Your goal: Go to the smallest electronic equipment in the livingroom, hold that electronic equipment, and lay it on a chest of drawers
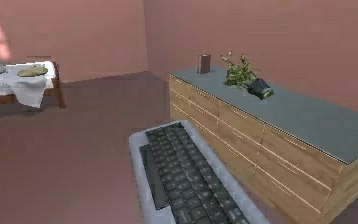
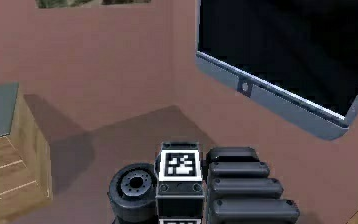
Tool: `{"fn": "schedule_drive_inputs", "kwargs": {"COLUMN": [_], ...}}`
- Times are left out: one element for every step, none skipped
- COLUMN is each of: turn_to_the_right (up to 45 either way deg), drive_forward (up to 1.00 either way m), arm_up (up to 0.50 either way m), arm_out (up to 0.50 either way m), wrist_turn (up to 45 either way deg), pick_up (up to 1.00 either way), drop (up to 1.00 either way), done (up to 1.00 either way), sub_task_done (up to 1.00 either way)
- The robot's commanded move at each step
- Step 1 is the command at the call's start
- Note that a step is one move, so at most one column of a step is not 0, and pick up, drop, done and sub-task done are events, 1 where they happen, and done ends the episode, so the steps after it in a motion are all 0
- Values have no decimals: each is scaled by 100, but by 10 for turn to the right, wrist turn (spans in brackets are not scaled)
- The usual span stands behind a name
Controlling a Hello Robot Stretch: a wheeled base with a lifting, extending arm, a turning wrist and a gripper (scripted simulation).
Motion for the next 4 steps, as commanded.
{"fn": "schedule_drive_inputs", "kwargs": {"turn_to_the_right": [0,0,450,450], "drive_forward": [100,60,0,0], "arm_up": [0,0,0,0], "arm_out": [0,0,0,0], "wrist_turn": [0,0,0,0], "pick_up": [0,0,0,0], "drop": [0,0,0,0], "done": [0,0,0,0], "sub_task_done": [0,0,0,0]}}
